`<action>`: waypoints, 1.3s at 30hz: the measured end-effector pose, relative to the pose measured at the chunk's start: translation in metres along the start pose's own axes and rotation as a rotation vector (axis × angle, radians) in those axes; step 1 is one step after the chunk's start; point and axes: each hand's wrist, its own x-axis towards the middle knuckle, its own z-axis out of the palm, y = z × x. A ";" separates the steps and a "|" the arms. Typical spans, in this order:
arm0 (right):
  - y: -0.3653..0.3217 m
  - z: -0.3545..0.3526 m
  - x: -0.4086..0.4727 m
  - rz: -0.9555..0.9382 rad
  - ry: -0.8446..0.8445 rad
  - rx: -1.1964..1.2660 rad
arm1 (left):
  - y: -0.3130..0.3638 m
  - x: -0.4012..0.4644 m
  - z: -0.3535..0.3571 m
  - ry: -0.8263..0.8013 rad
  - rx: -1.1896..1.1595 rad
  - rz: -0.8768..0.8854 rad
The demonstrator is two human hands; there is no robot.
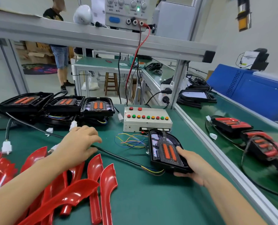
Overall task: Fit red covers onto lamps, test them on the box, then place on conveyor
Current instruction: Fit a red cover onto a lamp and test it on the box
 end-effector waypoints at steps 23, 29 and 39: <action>0.000 0.006 0.005 -0.041 -0.011 -0.077 | -0.067 -0.024 -0.025 0.329 0.230 -0.377; -0.002 0.009 0.005 -0.049 -0.024 -0.094 | -0.057 -0.022 -0.038 0.526 0.366 -0.296; -0.006 0.006 0.001 -0.074 0.023 -0.128 | -0.039 -0.023 -0.045 0.607 0.317 -0.097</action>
